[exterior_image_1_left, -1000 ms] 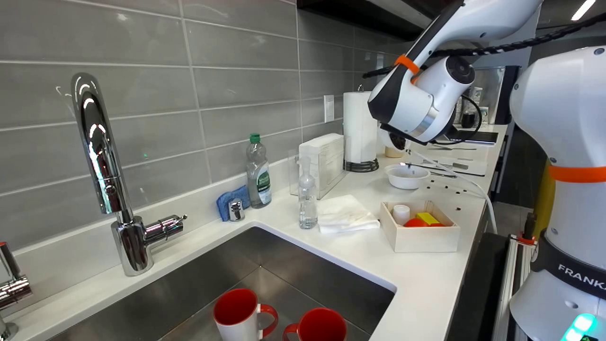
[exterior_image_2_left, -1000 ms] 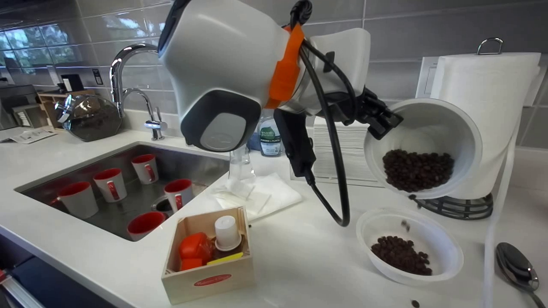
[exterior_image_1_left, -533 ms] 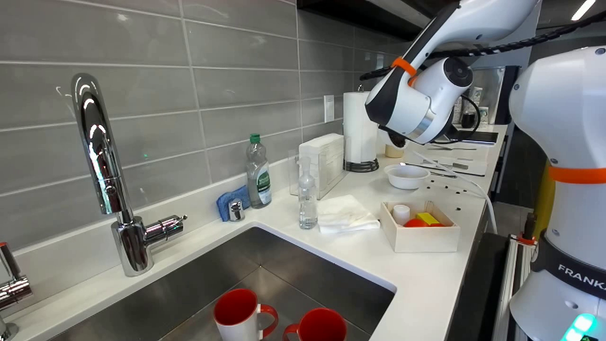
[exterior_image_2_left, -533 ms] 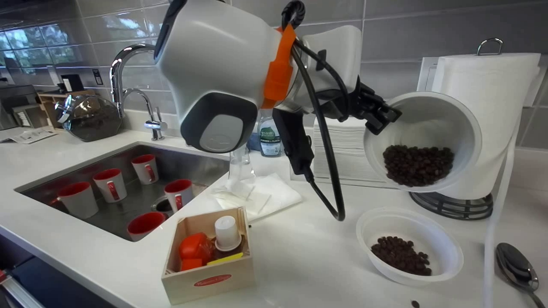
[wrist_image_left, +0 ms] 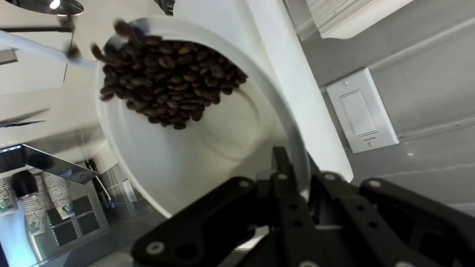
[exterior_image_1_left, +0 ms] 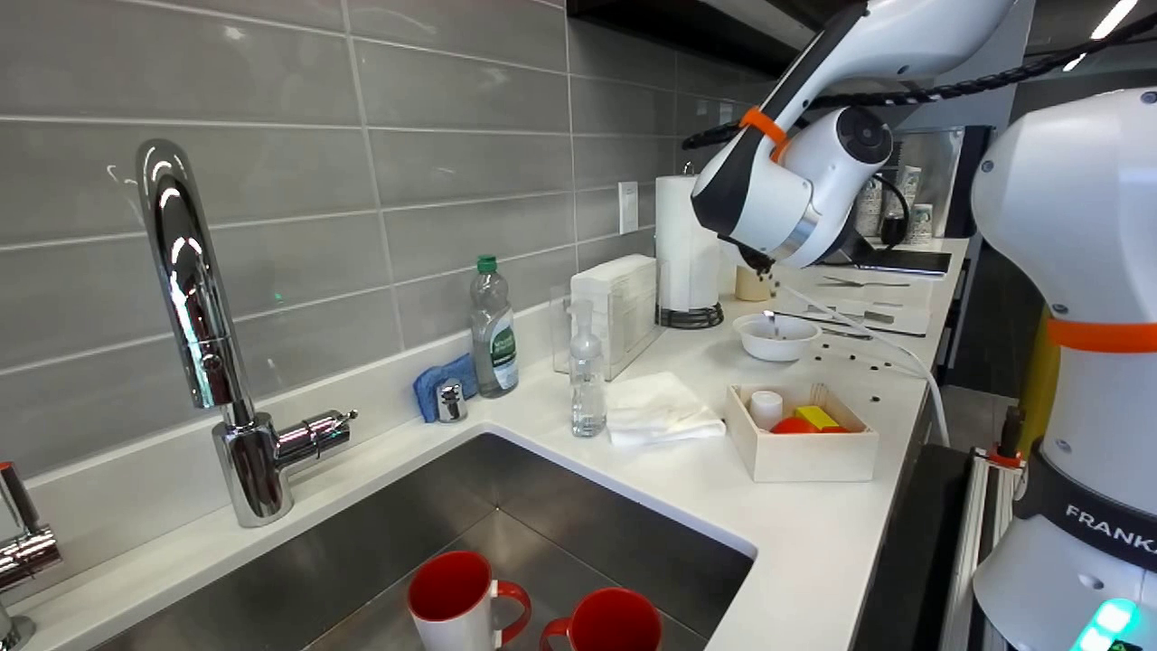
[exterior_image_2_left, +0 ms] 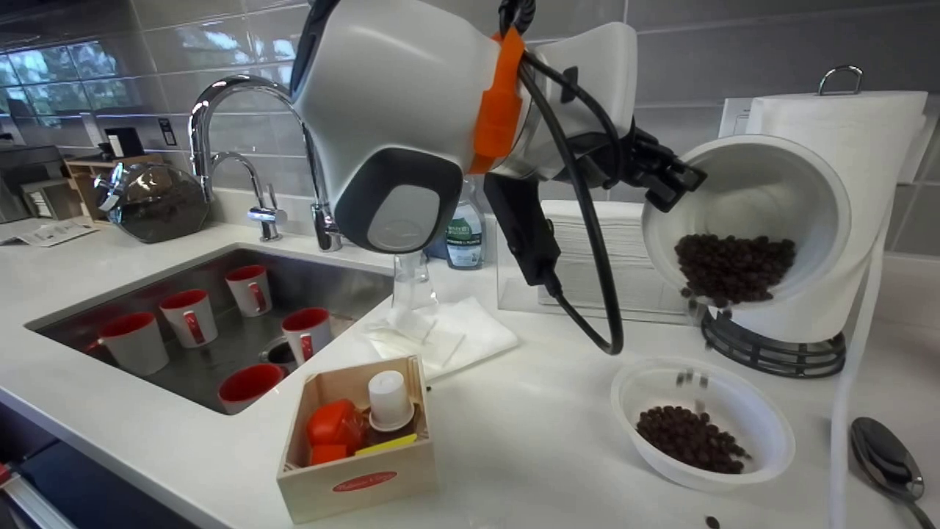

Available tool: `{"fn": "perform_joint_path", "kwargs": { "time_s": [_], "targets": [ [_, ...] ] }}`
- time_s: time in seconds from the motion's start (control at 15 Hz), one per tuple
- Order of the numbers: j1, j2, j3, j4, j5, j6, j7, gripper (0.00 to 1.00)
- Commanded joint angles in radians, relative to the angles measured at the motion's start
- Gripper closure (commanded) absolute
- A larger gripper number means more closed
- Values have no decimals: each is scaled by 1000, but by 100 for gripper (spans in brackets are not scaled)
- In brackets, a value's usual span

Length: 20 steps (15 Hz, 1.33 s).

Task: Move some objects from the bowl on the left into the bowl on the right

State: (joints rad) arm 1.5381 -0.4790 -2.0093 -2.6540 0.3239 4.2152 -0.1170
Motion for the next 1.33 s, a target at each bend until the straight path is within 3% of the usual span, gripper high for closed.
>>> {"fn": "perform_joint_path", "kwargs": {
  "time_s": [0.0, 0.13, 0.6, 1.0, 1.27],
  "targets": [
    [50, 0, -41, 18, -4, 24, 8, 100],
    [45, -57, -17, 24, 34, 19, -56, 100],
    [100, -23, -38, 64, 196, -167, -90, 100],
    [192, 51, -71, 126, 383, -328, -178, 100],
    [300, 122, -111, 173, 578, -435, -284, 100]
  ]
}}
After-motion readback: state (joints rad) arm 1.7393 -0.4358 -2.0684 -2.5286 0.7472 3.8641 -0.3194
